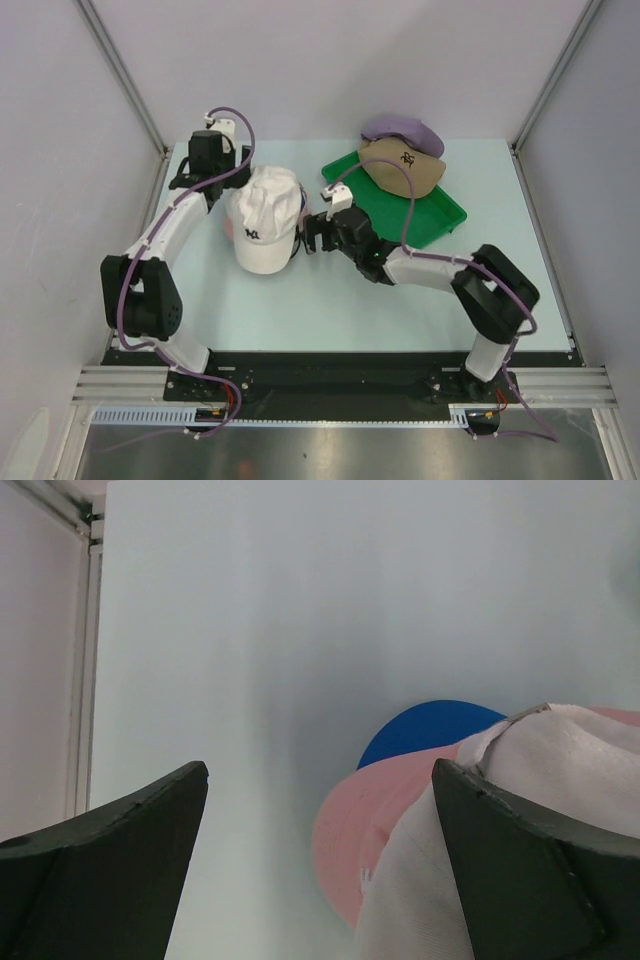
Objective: Stack the hats
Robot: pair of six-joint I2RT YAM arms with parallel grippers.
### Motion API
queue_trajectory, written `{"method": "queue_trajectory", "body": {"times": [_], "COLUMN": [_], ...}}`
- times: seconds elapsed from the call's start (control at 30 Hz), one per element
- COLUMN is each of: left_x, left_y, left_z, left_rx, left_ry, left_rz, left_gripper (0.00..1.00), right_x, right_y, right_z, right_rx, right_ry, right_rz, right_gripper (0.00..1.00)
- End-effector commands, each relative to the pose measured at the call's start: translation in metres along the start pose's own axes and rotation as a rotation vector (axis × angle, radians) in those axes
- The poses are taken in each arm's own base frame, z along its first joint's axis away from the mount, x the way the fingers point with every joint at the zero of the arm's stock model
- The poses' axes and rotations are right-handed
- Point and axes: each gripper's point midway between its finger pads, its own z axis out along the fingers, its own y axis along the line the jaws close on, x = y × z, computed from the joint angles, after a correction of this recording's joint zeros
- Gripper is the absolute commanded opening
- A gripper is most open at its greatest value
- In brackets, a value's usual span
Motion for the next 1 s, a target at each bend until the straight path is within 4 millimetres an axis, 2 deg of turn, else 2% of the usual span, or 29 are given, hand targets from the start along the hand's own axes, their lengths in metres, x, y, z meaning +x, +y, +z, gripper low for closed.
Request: {"method": "queue_trajectory", "body": {"times": [0.0,0.07,0.1,0.17,0.2,0.23,0.3,0.33,0.4,0.43,0.47,0.5,0.53,0.57,0.63,0.67,0.7,0.77,0.87,0.97], "left_x": [-0.032,-0.048,-0.053,-0.064,-0.066,-0.067,-0.076,-0.071,-0.080,-0.074,-0.074,-0.079,-0.070,-0.069,-0.066,-0.067,-0.067,-0.064,-0.063,-0.064], "left_y": [0.029,0.041,0.045,0.050,0.050,0.050,0.040,0.033,0.021,0.016,0.001,-0.004,-0.013,-0.030,-0.035,-0.043,-0.048,-0.060,-0.063,-0.064], "left_z": [-0.036,-0.060,-0.068,-0.087,-0.094,-0.098,-0.118,-0.120,-0.143,-0.145,-0.152,-0.164,-0.163,-0.167,-0.170,-0.173,-0.175,-0.176,-0.175,-0.177], "left_rx": [-0.097,-0.137,-0.150,-0.162,-0.156,-0.149,-0.081,-0.050,-0.005,0.003,0.036,0.049,0.067,0.104,0.080,0.104,0.123,0.172,0.176,0.186], "left_ry": [-0.083,-0.141,-0.157,-0.205,-0.211,-0.219,-0.267,-0.267,-0.329,-0.330,-0.347,-0.391,-0.382,-0.385,-0.385,-0.391,-0.398,-0.397,-0.395,-0.404], "left_rz": [-0.080,-0.115,-0.120,-0.159,-0.172,-0.179,-0.199,-0.200,-0.186,-0.172,-0.150,-0.134,-0.109,-0.086,-0.036,-0.026,-0.024,-0.005,0.003,0.001], "left_gripper": [1.00,1.00,1.00,1.00,1.00,1.00,1.00,1.00,1.00,1.00,1.00,1.00,1.00,1.00,1.00,1.00,1.00,1.00,1.00,1.00], "right_x": [-0.046,-0.043,-0.048,-0.044,-0.054,-0.055,-0.068,-0.076,-0.094,-0.098,-0.103,-0.104,-0.107,-0.105,-0.099,-0.099,-0.101,-0.094,-0.082,-0.084], "right_y": [-0.007,-0.024,-0.036,-0.051,-0.056,-0.071,-0.088,-0.116,-0.133,-0.154,-0.163,-0.170,-0.192,-0.203,-0.219,-0.234,-0.240,-0.263,-0.283,-0.306], "right_z": [-0.050,-0.069,-0.087,-0.103,-0.119,-0.125,-0.138,-0.143,-0.147,-0.148,-0.147,-0.144,-0.139,-0.135,-0.119,-0.118,-0.115,-0.107,-0.095,-0.092], "right_rx": [0.033,0.094,0.120,0.156,0.162,0.200,0.218,0.267,0.289,0.336,0.352,0.359,0.396,0.409,0.409,0.435,0.443,0.483,0.489,0.494], "right_ry": [-0.108,-0.087,-0.103,-0.093,-0.125,-0.115,-0.114,-0.123,-0.149,-0.158,-0.167,-0.159,-0.157,-0.145,-0.124,-0.127,-0.138,-0.130,-0.115,-0.152], "right_rz": [0.038,0.050,0.066,0.064,0.070,0.074,0.122,0.160,0.198,0.209,0.225,0.245,0.278,0.304,0.361,0.376,0.386,0.414,0.482,0.514], "right_gripper": [0.96,0.96,0.96,0.96,0.96,0.96,0.96,0.96,0.96,0.96,0.96,0.96,0.96,0.95,0.95,0.95,0.95,0.94,0.94,0.94]}}
